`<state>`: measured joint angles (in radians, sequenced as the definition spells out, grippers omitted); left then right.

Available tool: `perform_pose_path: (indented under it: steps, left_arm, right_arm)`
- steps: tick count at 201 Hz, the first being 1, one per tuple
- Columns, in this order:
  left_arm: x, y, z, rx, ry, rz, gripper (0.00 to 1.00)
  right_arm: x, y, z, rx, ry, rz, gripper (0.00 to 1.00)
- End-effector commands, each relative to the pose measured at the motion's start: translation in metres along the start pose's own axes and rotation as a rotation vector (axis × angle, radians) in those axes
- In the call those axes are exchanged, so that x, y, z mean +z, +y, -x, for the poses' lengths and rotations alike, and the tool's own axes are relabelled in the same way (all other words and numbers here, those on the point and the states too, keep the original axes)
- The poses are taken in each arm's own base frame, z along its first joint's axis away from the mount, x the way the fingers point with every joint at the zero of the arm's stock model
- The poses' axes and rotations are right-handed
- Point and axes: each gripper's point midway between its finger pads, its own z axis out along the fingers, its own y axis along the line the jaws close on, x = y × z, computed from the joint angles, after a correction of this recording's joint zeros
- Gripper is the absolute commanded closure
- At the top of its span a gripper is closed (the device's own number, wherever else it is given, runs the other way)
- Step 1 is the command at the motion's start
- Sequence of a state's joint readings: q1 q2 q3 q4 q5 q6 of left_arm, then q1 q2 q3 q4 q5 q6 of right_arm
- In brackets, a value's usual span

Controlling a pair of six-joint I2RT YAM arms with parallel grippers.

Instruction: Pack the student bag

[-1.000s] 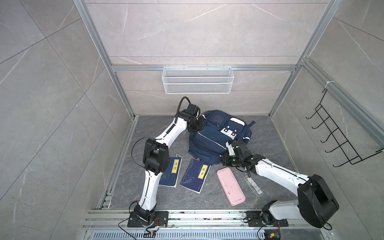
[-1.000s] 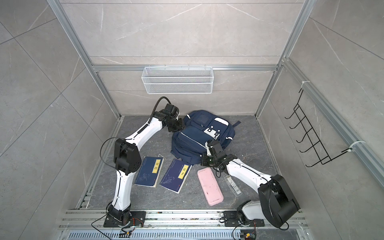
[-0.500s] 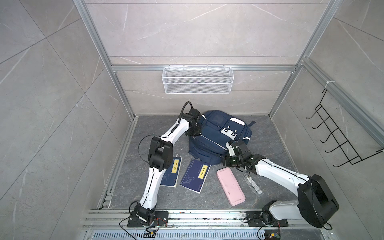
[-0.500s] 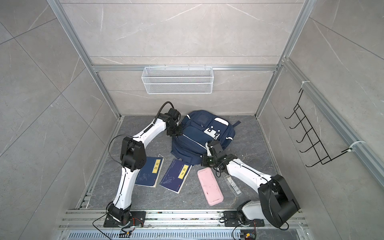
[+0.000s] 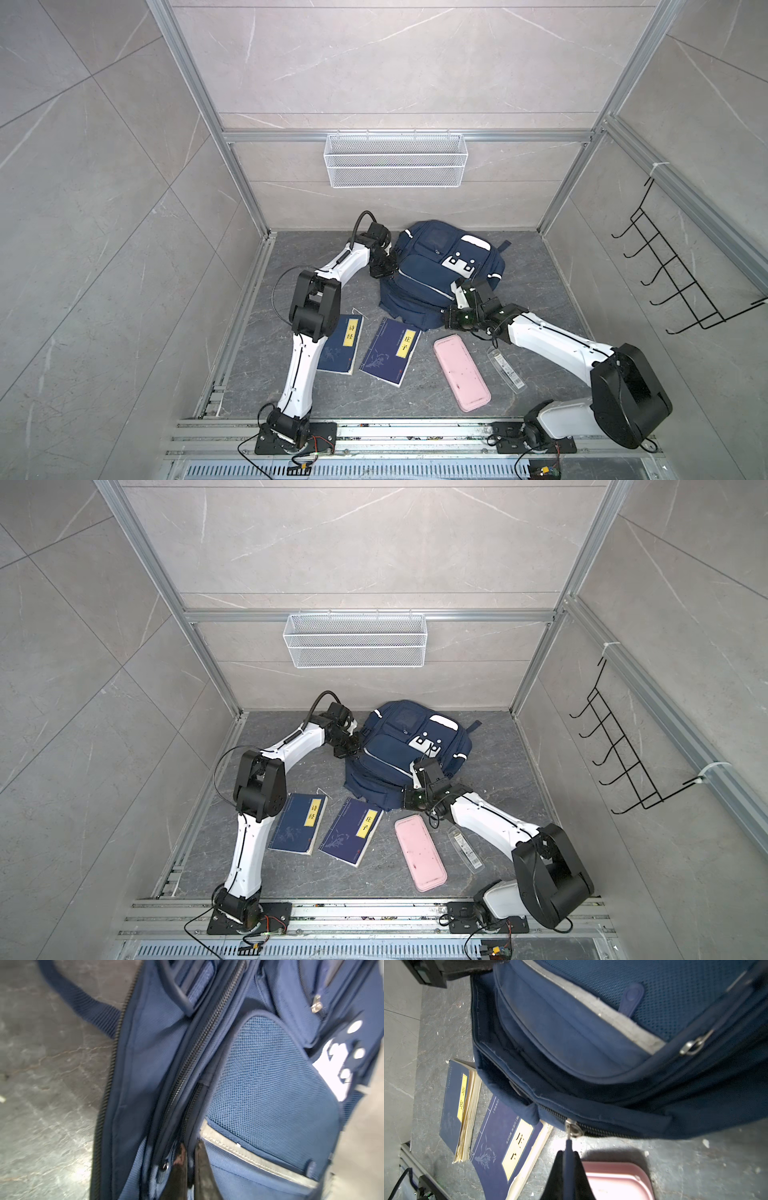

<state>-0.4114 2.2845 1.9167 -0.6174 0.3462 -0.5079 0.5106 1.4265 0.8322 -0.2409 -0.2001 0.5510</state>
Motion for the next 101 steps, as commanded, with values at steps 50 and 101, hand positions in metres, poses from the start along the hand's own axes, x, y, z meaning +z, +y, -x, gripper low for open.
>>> perform_pose_path:
  steps: [50, 101]
  left_arm:
    - [-0.085, 0.047, 0.022, -0.364, -0.329, -0.159, 1.0]
    - [-0.08, 0.028, 0.027, -0.477, -0.37, -0.326, 1.0]
  right_arm:
    - [0.017, 0.026, 0.046, -0.089, -0.01, 0.016, 0.99]
    - [0.026, 0.076, 0.045, -0.179, 0.043, 0.088, 0.99]
